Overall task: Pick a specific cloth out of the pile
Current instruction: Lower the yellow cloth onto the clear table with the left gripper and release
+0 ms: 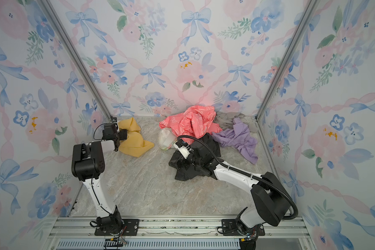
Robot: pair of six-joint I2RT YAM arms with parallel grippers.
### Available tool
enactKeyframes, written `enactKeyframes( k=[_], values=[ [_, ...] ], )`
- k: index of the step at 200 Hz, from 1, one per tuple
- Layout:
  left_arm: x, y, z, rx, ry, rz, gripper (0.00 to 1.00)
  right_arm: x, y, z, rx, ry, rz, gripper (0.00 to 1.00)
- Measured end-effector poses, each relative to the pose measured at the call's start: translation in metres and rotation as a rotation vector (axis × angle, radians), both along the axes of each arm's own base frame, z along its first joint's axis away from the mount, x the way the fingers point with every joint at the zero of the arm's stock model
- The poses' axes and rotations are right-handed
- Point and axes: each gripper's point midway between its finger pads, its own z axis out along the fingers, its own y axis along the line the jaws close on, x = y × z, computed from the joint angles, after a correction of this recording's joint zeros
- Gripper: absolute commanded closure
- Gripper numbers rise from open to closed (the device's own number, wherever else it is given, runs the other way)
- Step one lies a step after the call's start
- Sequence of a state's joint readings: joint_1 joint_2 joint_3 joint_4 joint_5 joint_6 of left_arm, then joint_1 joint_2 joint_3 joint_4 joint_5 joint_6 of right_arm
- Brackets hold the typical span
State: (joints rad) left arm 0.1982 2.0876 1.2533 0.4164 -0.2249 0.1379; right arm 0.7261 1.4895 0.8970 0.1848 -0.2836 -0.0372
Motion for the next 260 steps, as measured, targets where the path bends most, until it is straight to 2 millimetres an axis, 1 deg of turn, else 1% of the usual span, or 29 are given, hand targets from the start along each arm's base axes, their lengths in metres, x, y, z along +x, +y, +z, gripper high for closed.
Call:
enactKeyframes(
  k=[39,63,83,102,119,129,136,147,162,179,200,219,239,260],
  values=[
    [-0.002,0.001,0.000,-0.009,0.005,0.014,0.02,0.005,-0.001,0.005,0.028,0.010,-0.044,0.03],
    [0.000,0.002,0.012,-0.011,-0.014,0.020,0.02,0.009,-0.006,0.011,0.042,0.009,-0.089,0.03],
    [0.000,-0.001,0.033,-0.031,-0.053,0.004,0.02,0.010,-0.010,0.020,0.067,-0.005,-0.121,0.03],
    [0.000,-0.008,0.064,-0.064,-0.121,-0.035,0.02,0.011,-0.014,0.027,0.082,-0.012,-0.143,0.03],
    [-0.004,-0.016,0.092,-0.096,-0.192,-0.073,0.02,0.012,-0.016,0.032,0.095,-0.014,-0.157,0.03],
    [-0.006,-0.020,0.105,-0.113,-0.226,-0.095,0.02,0.011,-0.016,0.035,0.102,-0.016,-0.161,0.03],
    [-0.007,-0.023,0.112,-0.127,-0.249,-0.110,0.03,0.011,-0.017,0.036,0.106,-0.016,-0.165,0.03],
    [-0.010,-0.026,0.118,-0.147,-0.269,-0.127,0.04,0.010,-0.019,0.037,0.110,-0.018,-0.171,0.03],
    [-0.016,-0.029,0.117,-0.180,-0.275,-0.147,0.06,0.009,-0.022,0.039,0.114,-0.022,-0.182,0.03],
    [-0.026,-0.036,0.110,-0.217,-0.262,-0.170,0.08,0.011,-0.026,0.045,0.123,-0.030,-0.205,0.03],
    [-0.044,-0.049,0.099,-0.266,-0.243,-0.195,0.10,0.015,-0.033,0.051,0.137,-0.037,-0.245,0.03],
    [-0.057,-0.061,0.094,-0.294,-0.233,-0.214,0.12,0.019,-0.044,0.057,0.154,-0.038,-0.289,0.03],
    [-0.071,-0.082,0.095,-0.305,-0.232,-0.247,0.12,0.021,-0.057,0.061,0.167,-0.040,-0.336,0.03],
    [-0.085,-0.106,0.098,-0.311,-0.236,-0.293,0.12,0.018,-0.074,0.059,0.166,-0.036,-0.382,0.03]
  ],
)
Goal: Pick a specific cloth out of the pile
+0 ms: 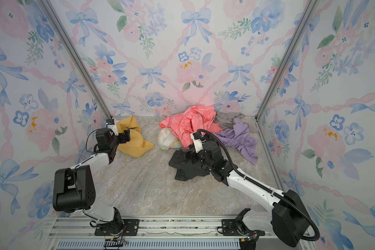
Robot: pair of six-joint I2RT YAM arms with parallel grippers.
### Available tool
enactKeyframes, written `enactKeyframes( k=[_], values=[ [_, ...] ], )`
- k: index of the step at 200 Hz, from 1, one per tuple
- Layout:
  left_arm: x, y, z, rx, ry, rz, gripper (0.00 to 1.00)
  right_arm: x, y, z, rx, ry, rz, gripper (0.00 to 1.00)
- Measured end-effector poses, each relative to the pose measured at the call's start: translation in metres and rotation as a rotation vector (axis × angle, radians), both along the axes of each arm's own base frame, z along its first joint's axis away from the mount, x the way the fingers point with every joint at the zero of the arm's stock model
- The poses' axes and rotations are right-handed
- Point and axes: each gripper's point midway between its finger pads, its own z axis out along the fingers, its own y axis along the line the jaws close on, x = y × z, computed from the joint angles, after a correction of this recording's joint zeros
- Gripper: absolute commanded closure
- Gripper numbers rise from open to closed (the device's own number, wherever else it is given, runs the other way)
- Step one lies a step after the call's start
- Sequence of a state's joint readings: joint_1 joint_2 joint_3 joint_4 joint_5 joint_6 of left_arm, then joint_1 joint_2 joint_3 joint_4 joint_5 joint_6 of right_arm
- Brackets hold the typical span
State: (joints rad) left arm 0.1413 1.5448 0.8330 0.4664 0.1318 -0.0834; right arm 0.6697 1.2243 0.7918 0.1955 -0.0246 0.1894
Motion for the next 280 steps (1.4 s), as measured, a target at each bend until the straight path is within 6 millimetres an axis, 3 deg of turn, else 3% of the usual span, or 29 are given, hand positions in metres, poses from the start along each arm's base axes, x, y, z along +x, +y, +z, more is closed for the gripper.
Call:
enactKeyframes(
  k=[49,83,137,166,202,241,280],
  values=[
    [-0.038,-0.038,0.021,-0.009,-0.067,-0.066,0.07,-0.005,-0.048,0.006,-0.022,-0.031,-0.143,0.03],
    [-0.066,-0.061,0.022,-0.012,-0.085,-0.097,0.02,-0.016,-0.082,0.013,-0.077,-0.106,-0.242,0.03],
    [-0.098,-0.073,0.021,-0.013,-0.130,-0.027,0.02,-0.030,-0.150,0.012,-0.146,-0.212,-0.440,0.03],
    [-0.115,-0.089,-0.005,0.030,-0.128,-0.037,0.02,-0.032,-0.192,-0.009,-0.152,-0.233,-0.575,0.03],
    [-0.116,-0.076,-0.031,0.090,-0.098,0.028,0.02,-0.029,-0.228,-0.045,-0.187,-0.216,-0.712,0.03],
    [-0.115,-0.072,-0.051,0.097,-0.109,0.047,0.02,-0.015,-0.251,-0.076,-0.245,-0.181,-0.800,0.03],
    [-0.110,-0.061,-0.059,0.098,-0.119,0.072,0.02,0.008,-0.257,-0.117,-0.317,-0.119,-0.813,0.03]
  ],
)
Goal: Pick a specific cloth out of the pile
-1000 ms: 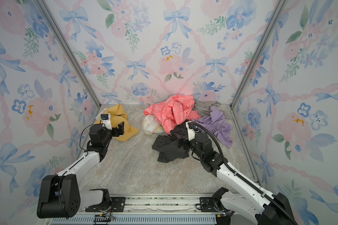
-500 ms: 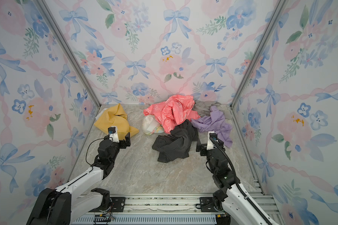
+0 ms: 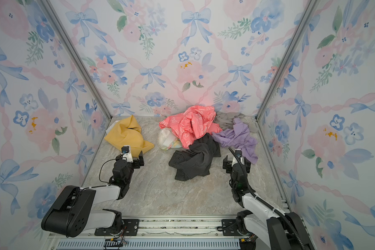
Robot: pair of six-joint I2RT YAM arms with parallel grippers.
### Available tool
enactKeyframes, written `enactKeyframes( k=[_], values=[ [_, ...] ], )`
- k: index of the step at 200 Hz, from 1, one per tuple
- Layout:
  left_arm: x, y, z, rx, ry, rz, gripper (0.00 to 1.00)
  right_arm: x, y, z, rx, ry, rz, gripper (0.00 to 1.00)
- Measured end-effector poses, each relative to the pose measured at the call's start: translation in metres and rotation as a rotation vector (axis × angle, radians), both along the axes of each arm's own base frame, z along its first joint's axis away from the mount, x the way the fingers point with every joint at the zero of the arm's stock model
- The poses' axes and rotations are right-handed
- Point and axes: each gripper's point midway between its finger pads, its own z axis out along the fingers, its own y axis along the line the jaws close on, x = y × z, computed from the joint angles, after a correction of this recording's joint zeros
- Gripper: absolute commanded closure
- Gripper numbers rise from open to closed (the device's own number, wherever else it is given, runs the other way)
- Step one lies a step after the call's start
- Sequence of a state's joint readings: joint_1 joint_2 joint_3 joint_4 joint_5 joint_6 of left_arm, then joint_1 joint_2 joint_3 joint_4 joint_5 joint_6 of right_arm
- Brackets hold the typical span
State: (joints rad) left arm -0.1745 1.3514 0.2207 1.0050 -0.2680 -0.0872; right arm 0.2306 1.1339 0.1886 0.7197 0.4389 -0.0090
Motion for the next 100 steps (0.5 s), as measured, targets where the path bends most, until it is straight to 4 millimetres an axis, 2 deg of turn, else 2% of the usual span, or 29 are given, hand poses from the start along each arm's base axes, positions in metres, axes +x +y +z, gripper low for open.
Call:
enactKeyframes(
  k=[28,49,68,100],
  values=[
    [0.003,0.029,0.007,-0.039,-0.036,0.071,0.02,0.013,0.001,-0.021,-0.025,0.023,0.011,0.03],
    [0.004,0.043,0.008,-0.067,-0.052,0.105,0.02,0.026,-0.010,-0.034,-0.010,0.012,-0.013,0.03],
    [0.000,0.043,0.008,-0.076,-0.090,0.090,0.02,0.028,-0.016,-0.049,-0.004,0.036,-0.020,0.03],
    [-0.001,0.026,-0.011,-0.060,-0.068,0.034,0.02,0.038,-0.018,-0.031,0.029,-0.029,-0.019,0.03]
  ],
)
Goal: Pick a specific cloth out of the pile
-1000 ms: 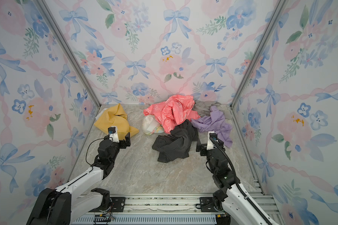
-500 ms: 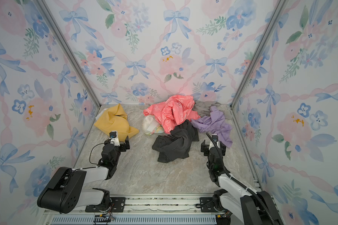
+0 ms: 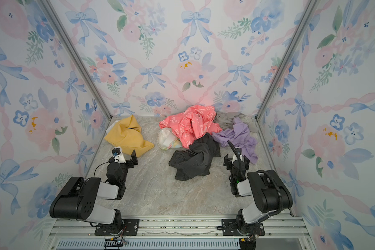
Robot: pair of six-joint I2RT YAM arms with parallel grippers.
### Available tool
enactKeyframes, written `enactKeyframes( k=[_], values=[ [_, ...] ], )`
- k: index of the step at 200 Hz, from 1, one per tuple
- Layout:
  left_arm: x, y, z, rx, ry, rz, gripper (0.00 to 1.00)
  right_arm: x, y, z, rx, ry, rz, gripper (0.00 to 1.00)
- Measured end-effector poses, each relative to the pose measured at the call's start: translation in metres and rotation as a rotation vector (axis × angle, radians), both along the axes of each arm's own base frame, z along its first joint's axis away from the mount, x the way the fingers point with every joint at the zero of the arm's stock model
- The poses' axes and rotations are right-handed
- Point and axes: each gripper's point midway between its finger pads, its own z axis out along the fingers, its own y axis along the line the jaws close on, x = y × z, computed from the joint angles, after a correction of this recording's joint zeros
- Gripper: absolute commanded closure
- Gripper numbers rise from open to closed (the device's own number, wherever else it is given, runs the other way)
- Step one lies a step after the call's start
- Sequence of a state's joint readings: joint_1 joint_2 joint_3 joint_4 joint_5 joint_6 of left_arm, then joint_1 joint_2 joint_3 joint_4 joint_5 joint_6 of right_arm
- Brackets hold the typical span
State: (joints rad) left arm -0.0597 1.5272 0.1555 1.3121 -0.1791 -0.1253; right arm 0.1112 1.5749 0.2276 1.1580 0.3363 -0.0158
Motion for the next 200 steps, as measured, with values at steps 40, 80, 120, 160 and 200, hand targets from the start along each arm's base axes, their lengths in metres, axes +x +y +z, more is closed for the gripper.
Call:
enactKeyframes(
  k=[40,80,120,160,200],
  values=[
    [0.005,-0.008,0.002,0.025,-0.002,-0.002,0.02,0.034,0.004,0.016,0.045,0.011,0.064,0.03],
    [0.005,-0.007,0.003,0.038,-0.005,0.013,0.02,0.034,0.007,0.012,0.061,0.044,0.099,0.03],
    [0.005,-0.008,0.003,0.050,-0.004,0.020,0.02,0.033,0.011,0.008,0.061,0.064,0.108,0.03],
    [0.004,-0.007,0.003,0.051,-0.004,0.026,0.02,0.032,0.011,0.006,0.062,0.071,0.108,0.03],
    [0.004,-0.007,0.003,0.051,-0.004,0.026,0.02,0.031,0.012,0.002,0.065,0.086,0.116,0.03]
  ],
)
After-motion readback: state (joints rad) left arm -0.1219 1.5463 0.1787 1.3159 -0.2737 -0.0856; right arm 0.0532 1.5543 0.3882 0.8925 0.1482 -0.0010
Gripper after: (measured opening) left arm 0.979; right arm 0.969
